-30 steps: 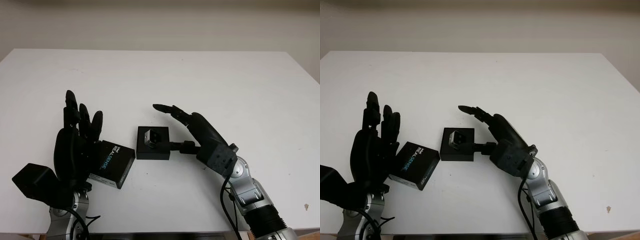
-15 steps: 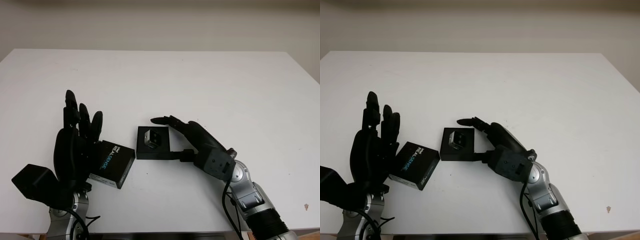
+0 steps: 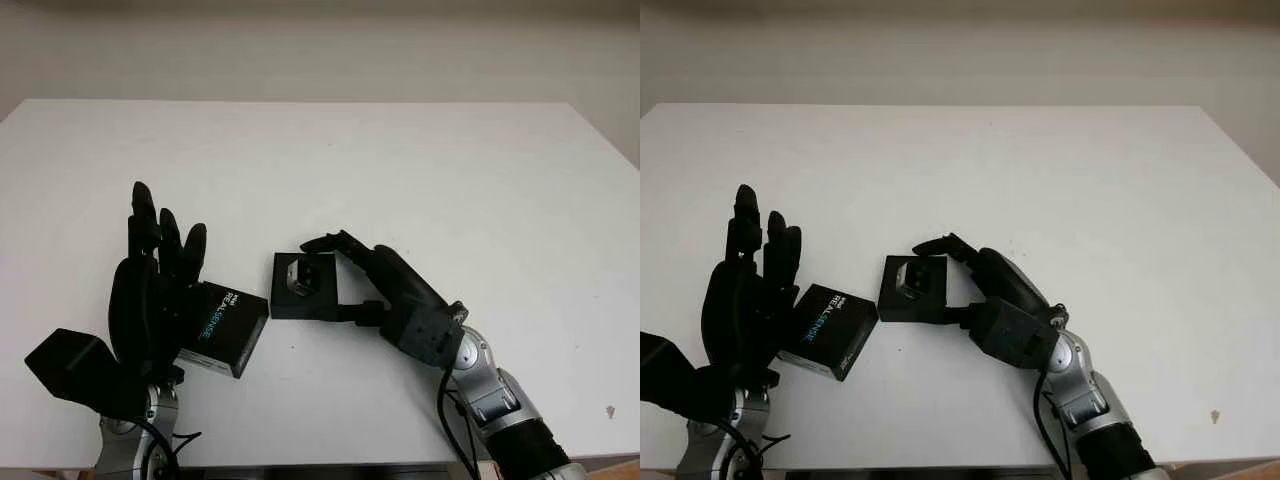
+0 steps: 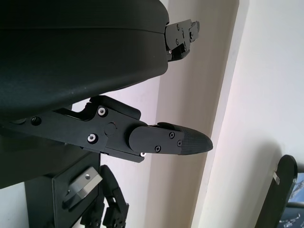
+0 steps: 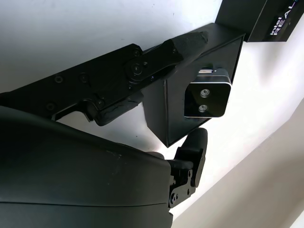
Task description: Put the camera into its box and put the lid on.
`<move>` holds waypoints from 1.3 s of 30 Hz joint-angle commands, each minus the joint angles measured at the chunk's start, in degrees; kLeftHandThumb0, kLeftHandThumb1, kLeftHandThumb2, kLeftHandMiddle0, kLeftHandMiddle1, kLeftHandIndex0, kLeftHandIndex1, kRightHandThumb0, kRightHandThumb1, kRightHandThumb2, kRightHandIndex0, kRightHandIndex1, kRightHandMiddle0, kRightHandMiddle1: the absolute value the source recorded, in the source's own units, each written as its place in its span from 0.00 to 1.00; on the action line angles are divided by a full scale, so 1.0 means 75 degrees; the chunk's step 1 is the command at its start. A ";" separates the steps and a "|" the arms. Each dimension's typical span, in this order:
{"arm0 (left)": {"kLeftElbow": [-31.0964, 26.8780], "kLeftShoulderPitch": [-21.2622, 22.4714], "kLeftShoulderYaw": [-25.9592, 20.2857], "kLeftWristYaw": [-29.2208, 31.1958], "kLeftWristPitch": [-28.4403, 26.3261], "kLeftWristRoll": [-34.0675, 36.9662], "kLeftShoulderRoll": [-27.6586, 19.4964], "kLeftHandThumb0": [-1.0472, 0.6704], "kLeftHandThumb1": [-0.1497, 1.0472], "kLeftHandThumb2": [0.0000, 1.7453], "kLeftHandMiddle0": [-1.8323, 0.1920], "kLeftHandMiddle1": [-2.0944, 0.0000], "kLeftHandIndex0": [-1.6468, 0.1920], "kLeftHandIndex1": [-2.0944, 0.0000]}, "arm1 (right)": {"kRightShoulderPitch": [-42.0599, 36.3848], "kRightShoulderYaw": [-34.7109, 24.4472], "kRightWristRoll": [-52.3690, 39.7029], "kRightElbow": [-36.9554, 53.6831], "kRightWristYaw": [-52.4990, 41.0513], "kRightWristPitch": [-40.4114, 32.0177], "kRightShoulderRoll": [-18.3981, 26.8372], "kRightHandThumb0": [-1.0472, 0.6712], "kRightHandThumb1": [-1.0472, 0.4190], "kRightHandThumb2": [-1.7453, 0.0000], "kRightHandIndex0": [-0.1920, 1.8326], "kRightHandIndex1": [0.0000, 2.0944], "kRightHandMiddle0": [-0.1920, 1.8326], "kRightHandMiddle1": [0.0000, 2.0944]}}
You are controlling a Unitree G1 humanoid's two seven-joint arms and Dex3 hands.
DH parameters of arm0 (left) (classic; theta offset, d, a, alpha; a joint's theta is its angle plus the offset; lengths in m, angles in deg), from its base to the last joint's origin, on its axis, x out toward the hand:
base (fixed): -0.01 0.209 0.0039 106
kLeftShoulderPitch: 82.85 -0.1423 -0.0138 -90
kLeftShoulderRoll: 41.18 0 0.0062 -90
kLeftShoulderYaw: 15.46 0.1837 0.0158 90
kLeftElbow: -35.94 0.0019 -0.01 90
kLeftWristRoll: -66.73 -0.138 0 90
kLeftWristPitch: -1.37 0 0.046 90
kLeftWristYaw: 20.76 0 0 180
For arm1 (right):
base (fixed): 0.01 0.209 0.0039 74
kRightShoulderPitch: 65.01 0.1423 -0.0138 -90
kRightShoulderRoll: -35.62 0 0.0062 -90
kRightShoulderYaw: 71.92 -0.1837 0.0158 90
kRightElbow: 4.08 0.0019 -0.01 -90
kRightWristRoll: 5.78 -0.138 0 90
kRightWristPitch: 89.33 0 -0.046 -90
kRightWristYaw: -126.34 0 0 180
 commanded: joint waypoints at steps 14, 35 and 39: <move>0.0014 0.0036 -0.0006 0.0050 0.0111 0.0017 -0.0010 0.31 1.00 0.15 1.00 1.00 1.00 1.00 | 0.0102 -0.0085 -0.0284 -0.0144 -0.0086 0.0089 -0.0108 0.27 0.10 0.97 0.22 0.04 0.14 0.55; 0.0045 0.0132 -0.0038 0.0039 0.0068 -0.0003 -0.0041 0.31 1.00 0.14 1.00 1.00 1.00 1.00 | 0.0648 -0.0553 -0.1549 0.0401 -0.1052 -0.0996 -0.0327 0.26 0.14 0.97 0.21 0.03 0.20 0.43; 0.0041 0.0113 -0.0046 0.0059 0.0077 0.0002 -0.0054 0.31 1.00 0.14 1.00 1.00 1.00 1.00 | 0.0601 -0.0473 -0.1497 0.0403 -0.1082 -0.1047 -0.0378 0.26 0.15 0.97 0.21 0.03 0.20 0.41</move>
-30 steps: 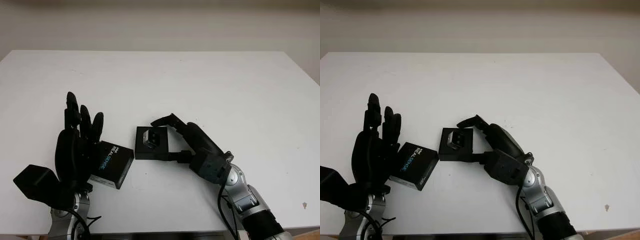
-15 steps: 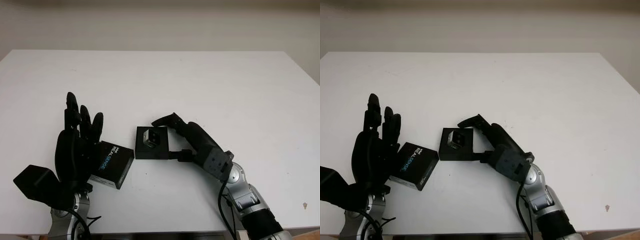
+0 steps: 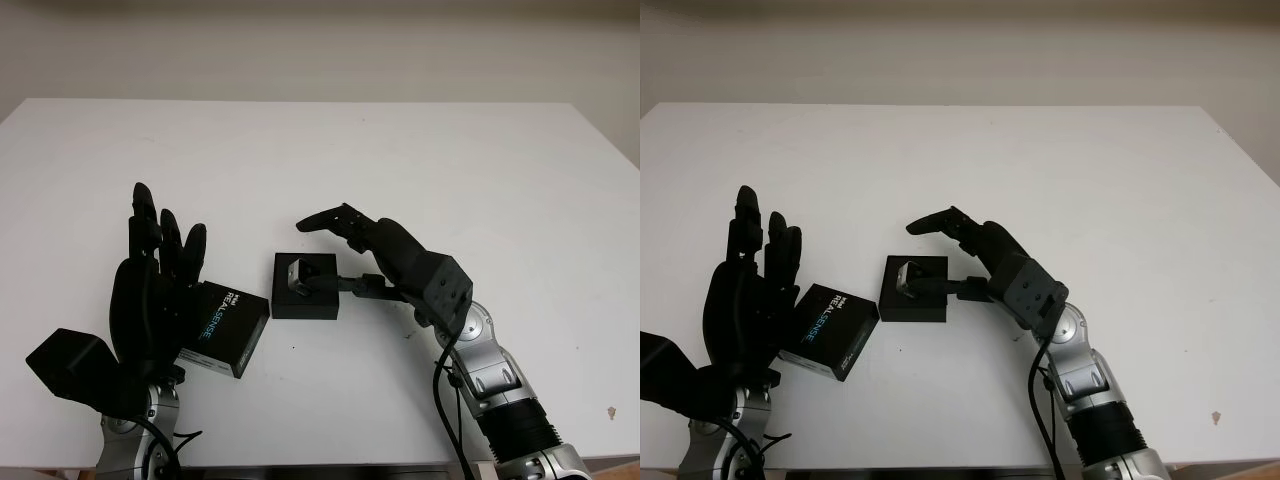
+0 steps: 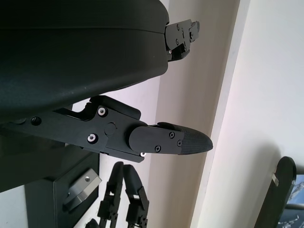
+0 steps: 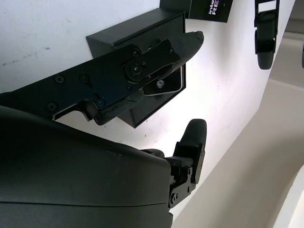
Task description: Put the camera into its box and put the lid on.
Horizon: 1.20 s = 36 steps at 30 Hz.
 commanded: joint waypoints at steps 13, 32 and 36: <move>-0.0059 0.0018 0.0003 -0.0011 0.0032 0.0032 0.0020 0.32 1.00 0.14 1.00 1.00 1.00 1.00 | -0.0194 0.0268 0.0299 0.0021 0.0031 0.0103 -0.0031 0.24 0.12 0.97 0.19 0.02 0.19 0.38; -0.0032 -0.0044 0.0029 0.0120 0.0080 0.0059 0.0023 0.31 1.00 0.14 1.00 1.00 1.00 1.00 | -0.0194 0.0326 0.0849 -0.0661 0.0855 0.1065 -0.0130 0.31 0.08 0.97 0.24 0.04 0.23 0.56; -0.0087 -0.0076 0.0064 0.0070 0.0001 -0.0041 -0.0011 0.31 1.00 0.15 1.00 1.00 1.00 1.00 | -0.0193 0.0320 0.0917 -0.0699 0.0963 0.1169 -0.0148 0.34 0.07 0.97 0.25 0.05 0.24 0.60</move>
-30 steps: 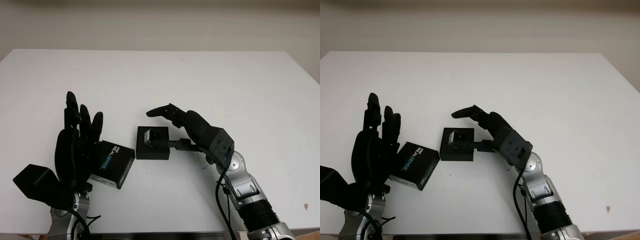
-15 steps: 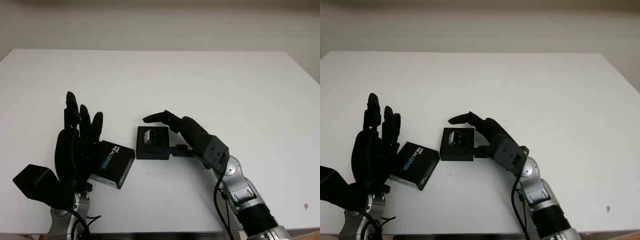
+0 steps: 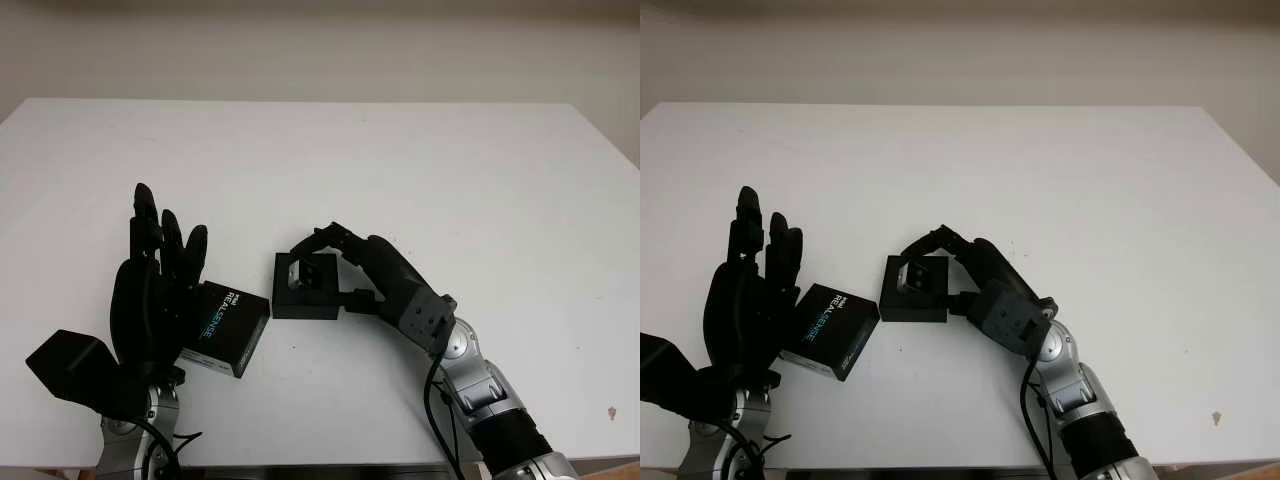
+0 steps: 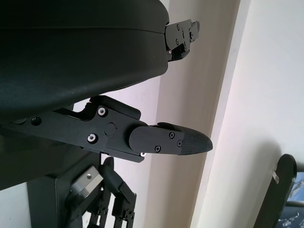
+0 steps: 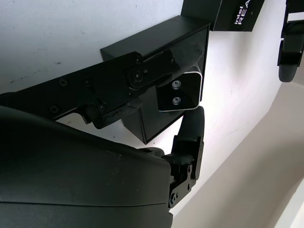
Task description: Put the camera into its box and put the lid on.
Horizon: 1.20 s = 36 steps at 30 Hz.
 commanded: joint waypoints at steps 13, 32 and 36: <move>-0.0030 -0.0005 -0.0017 0.0061 0.0113 0.0007 -0.0042 0.30 1.00 0.15 1.00 1.00 1.00 1.00 | 0.0051 0.0093 0.0396 0.0075 0.0085 0.0147 0.0116 0.35 0.06 0.97 0.27 0.07 0.25 0.63; -0.0093 -0.0037 0.0013 0.0024 0.0047 0.0024 -0.0003 0.31 1.00 0.15 1.00 1.00 1.00 1.00 | -0.0033 -0.0057 0.0087 -0.0244 0.0475 0.1290 -0.0027 0.38 0.04 0.97 0.16 0.40 0.24 0.77; -0.0048 -0.0029 0.0009 0.0027 0.0065 0.0034 0.0006 0.30 1.00 0.14 1.00 1.00 1.00 1.00 | -0.0054 -0.0147 -0.0200 -0.0210 0.0483 0.1500 -0.0126 0.38 0.04 0.97 0.15 0.41 0.24 0.77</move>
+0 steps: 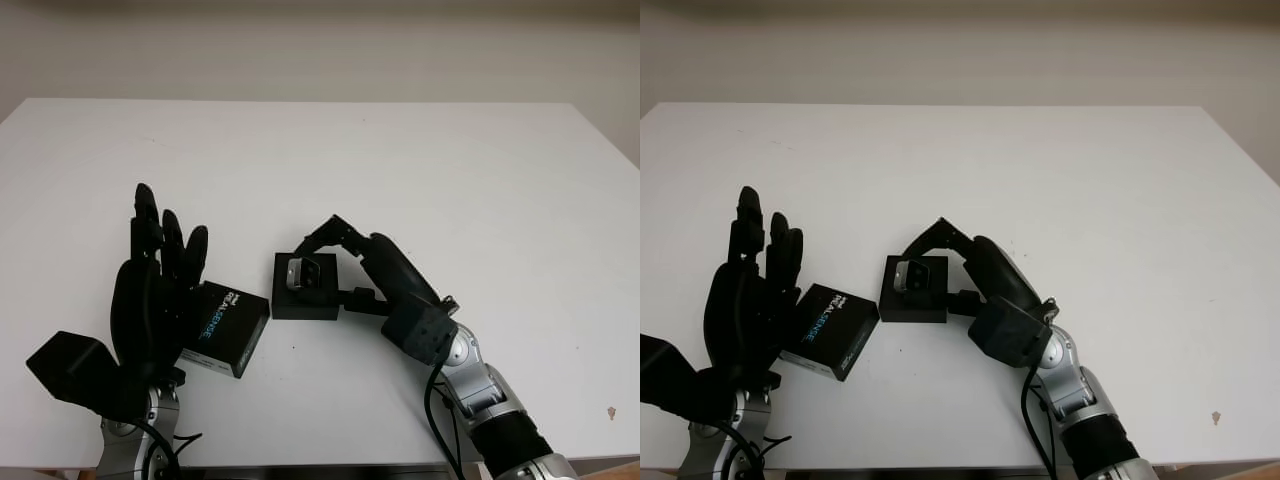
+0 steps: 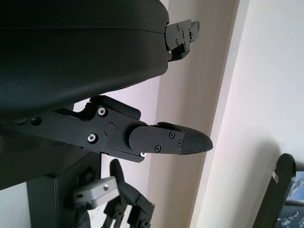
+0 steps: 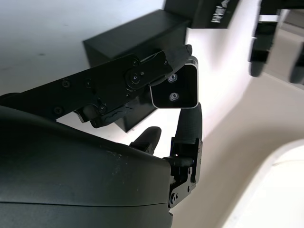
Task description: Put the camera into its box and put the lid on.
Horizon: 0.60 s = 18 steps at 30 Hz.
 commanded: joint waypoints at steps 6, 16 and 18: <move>-0.0101 -0.0032 0.0050 -0.0034 -0.0064 -0.0033 0.0006 0.30 1.00 0.14 1.00 1.00 1.00 1.00 | -0.0021 -0.0250 -0.0708 0.0149 -0.0216 0.0106 -0.0235 0.37 0.04 0.97 0.14 0.41 0.24 0.77; -0.0041 0.0040 0.0101 -0.0082 -0.0040 -0.0152 0.0005 0.30 1.00 0.15 1.00 1.00 1.00 1.00 | 0.0087 -0.0574 -0.1580 0.1178 -0.1164 -0.1831 -0.0118 0.36 0.04 0.97 0.14 0.36 0.24 0.75; -0.0032 0.0071 0.0115 -0.0097 -0.0055 -0.0142 0.0022 0.29 1.00 0.15 1.00 1.00 1.00 1.00 | 0.0218 -0.0652 -0.1574 0.1531 -0.1423 -0.2328 0.0113 0.35 0.04 0.97 0.16 0.32 0.26 0.73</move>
